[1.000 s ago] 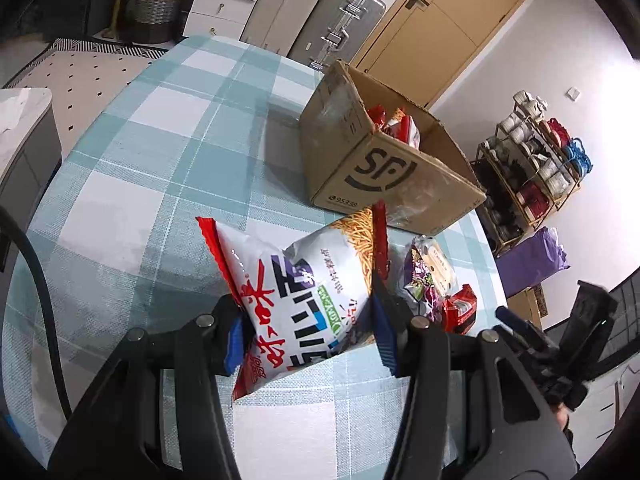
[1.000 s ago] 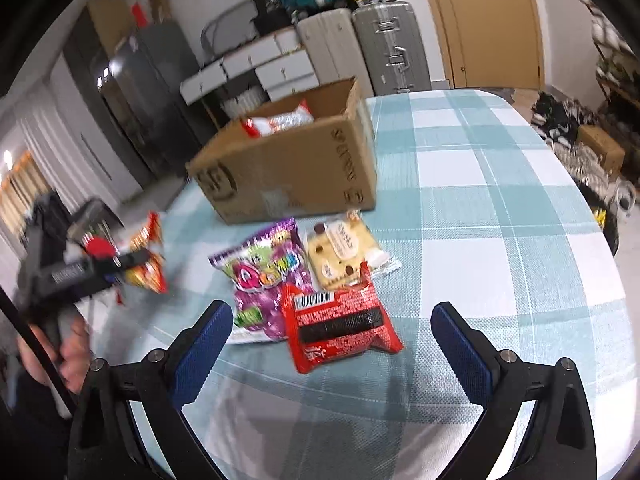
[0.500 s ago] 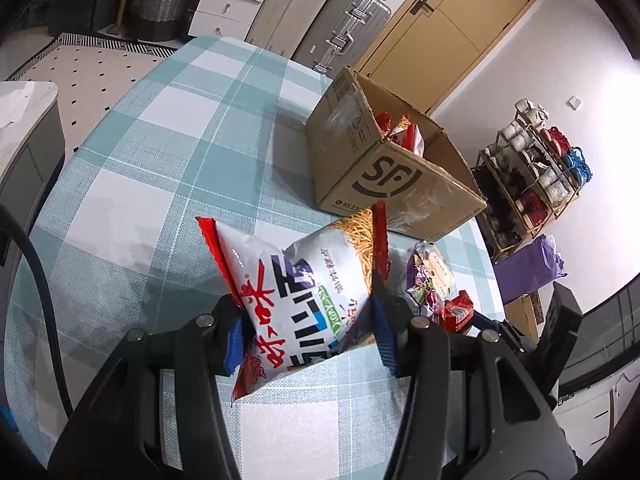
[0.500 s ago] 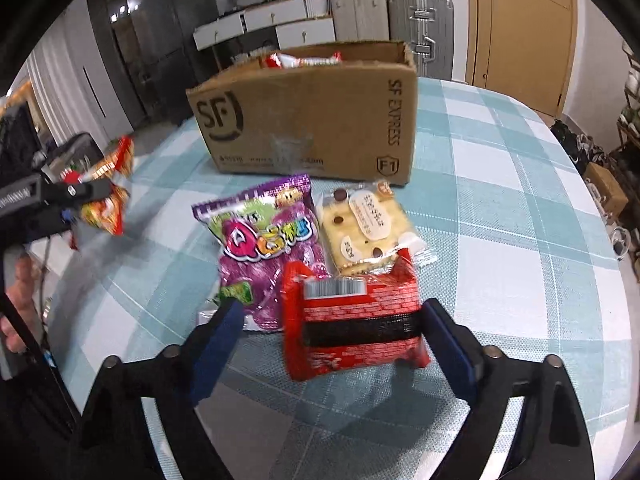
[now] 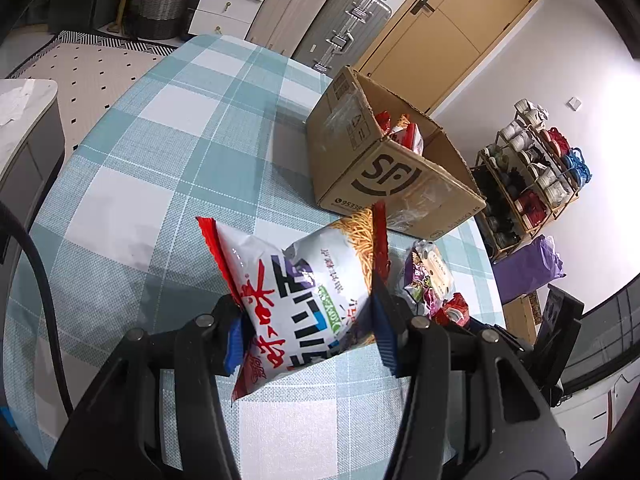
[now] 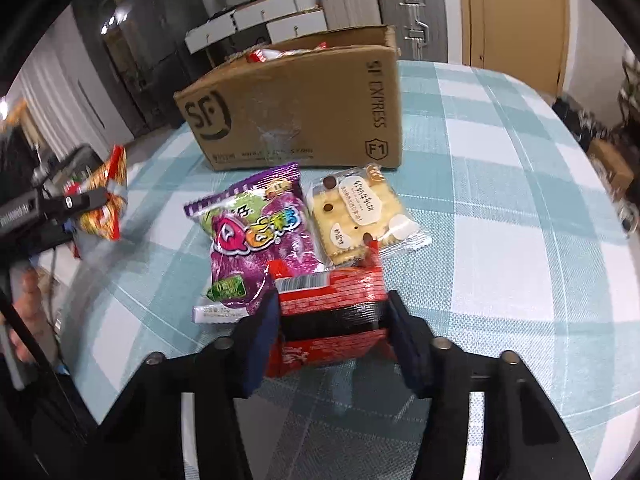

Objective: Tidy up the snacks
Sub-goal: 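Grasp the red-black pack with the right gripper while the left holds the noodle bag, then lift both held packs and carry them over the cardboard box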

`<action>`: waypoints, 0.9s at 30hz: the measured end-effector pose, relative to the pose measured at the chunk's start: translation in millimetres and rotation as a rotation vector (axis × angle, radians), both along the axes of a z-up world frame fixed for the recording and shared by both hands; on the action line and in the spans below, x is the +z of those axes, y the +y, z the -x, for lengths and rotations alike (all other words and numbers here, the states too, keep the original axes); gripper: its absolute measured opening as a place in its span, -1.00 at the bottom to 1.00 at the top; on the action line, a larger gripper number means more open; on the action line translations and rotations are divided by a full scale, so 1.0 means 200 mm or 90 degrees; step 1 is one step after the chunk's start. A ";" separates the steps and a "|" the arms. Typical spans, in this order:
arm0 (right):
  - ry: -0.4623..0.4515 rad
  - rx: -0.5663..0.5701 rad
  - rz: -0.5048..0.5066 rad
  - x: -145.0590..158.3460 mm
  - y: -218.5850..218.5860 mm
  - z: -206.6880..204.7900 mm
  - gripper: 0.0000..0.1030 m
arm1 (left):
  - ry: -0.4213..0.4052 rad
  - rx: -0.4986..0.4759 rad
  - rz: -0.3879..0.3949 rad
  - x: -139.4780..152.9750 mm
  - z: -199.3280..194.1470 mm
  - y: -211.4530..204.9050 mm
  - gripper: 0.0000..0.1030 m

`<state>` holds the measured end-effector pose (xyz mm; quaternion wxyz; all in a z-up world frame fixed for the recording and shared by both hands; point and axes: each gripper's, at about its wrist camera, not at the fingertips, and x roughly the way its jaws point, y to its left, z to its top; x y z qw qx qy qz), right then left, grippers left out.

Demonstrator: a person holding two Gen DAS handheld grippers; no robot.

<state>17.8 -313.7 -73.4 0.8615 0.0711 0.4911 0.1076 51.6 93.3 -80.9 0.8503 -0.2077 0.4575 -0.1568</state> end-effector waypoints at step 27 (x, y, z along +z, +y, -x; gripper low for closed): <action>-0.137 0.031 -0.053 0.31 0.03 0.19 -0.03 | -0.069 0.026 -0.011 0.15 0.14 0.00 -0.06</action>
